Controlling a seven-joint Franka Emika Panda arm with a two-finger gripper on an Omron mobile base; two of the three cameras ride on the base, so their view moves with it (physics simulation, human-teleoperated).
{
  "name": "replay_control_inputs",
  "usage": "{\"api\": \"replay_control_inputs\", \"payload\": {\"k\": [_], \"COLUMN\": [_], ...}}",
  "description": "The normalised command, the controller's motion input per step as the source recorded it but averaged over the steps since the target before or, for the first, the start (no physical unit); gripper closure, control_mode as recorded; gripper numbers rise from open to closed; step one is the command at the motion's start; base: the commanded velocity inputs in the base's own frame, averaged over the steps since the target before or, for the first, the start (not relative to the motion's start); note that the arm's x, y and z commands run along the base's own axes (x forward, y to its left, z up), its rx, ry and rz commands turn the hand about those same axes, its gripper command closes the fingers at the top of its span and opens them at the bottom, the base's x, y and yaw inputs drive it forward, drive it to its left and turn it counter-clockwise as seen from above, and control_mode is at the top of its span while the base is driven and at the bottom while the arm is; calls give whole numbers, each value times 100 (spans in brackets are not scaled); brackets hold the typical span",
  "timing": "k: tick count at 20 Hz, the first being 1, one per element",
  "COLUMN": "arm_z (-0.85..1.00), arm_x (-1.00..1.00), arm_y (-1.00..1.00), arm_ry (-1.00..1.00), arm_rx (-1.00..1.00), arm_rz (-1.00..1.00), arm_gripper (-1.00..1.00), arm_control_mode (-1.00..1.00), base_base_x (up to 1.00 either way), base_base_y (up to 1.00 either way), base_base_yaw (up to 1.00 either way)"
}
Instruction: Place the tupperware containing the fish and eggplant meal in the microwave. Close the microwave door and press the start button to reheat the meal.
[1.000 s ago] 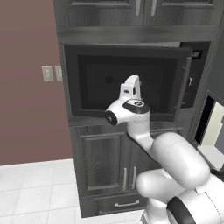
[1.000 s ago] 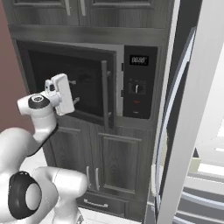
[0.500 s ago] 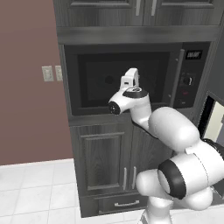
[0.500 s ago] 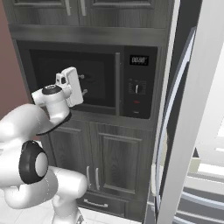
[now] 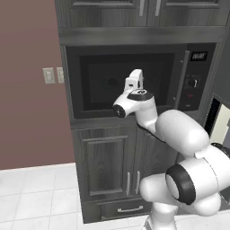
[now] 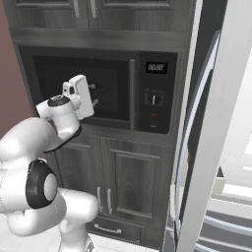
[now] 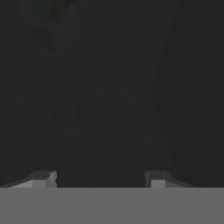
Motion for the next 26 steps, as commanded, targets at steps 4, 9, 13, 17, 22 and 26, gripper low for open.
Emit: {"api": "replay_control_inputs", "payload": {"k": [4, 9, 13, 17, 22, 26], "arm_z": [3, 27, 36, 33, 28, 15], "arm_x": [-12, -63, -82, -98, -82, -53], "arm_y": [0, 0, 0, 0, -8, -14], "arm_ry": [7, 3, 0, 0, 1, 0], "arm_rx": [0, 2, 10, 17, 32, 53], "arm_rz": [6, 9, 10, 4, -1, -8], "arm_gripper": [-100, -100, -100, -100, -100, -100], "arm_control_mode": [-100, -100, -100, -100, -100, -100], "base_base_x": [0, 0, 0, 0, 0, 0], "base_base_y": [0, 0, 0, 0, 0, 0], "base_base_yaw": [0, 0, 0, 0, 0, 0]}}
